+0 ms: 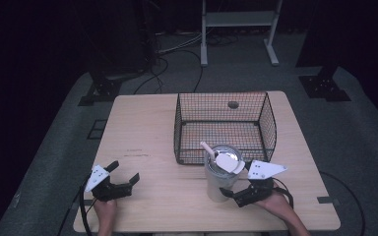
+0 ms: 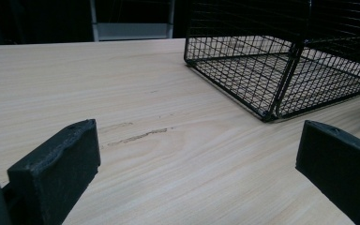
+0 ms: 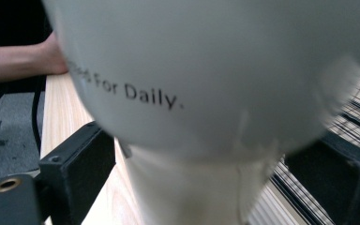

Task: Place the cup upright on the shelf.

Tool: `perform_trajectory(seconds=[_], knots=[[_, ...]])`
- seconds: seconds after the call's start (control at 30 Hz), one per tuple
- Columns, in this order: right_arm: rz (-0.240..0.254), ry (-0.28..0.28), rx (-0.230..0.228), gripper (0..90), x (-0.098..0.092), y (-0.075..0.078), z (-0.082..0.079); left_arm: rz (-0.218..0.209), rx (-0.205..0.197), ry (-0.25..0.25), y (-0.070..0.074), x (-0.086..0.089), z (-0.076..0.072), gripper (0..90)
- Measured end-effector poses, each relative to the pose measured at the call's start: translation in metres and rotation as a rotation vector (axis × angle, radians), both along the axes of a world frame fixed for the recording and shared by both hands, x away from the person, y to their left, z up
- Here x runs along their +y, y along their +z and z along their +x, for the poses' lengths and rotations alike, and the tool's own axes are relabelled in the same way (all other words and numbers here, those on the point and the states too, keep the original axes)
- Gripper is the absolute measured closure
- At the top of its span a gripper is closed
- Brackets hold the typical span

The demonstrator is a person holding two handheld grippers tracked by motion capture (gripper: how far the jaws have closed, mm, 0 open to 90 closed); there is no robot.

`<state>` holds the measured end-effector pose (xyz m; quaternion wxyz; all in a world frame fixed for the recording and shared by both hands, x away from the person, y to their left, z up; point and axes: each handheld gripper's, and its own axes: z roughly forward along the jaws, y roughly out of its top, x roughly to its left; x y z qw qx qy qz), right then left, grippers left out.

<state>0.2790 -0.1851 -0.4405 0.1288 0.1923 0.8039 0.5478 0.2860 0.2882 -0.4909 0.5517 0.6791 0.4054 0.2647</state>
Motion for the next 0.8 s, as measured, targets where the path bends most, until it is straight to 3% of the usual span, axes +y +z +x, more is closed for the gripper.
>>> perform_trajectory(seconds=[0.47,0.8], knots=[[0.082,-0.048,-0.03,6.6,0.016,-0.011,0.001,0.0,-0.001,0.0,0.0,0.0,0.0,0.0],[0.092,-0.063,-0.048,7.8,0.022,-0.013,0.003,0.0,-0.001,0.0,0.0,0.0,0.0,0.0]])
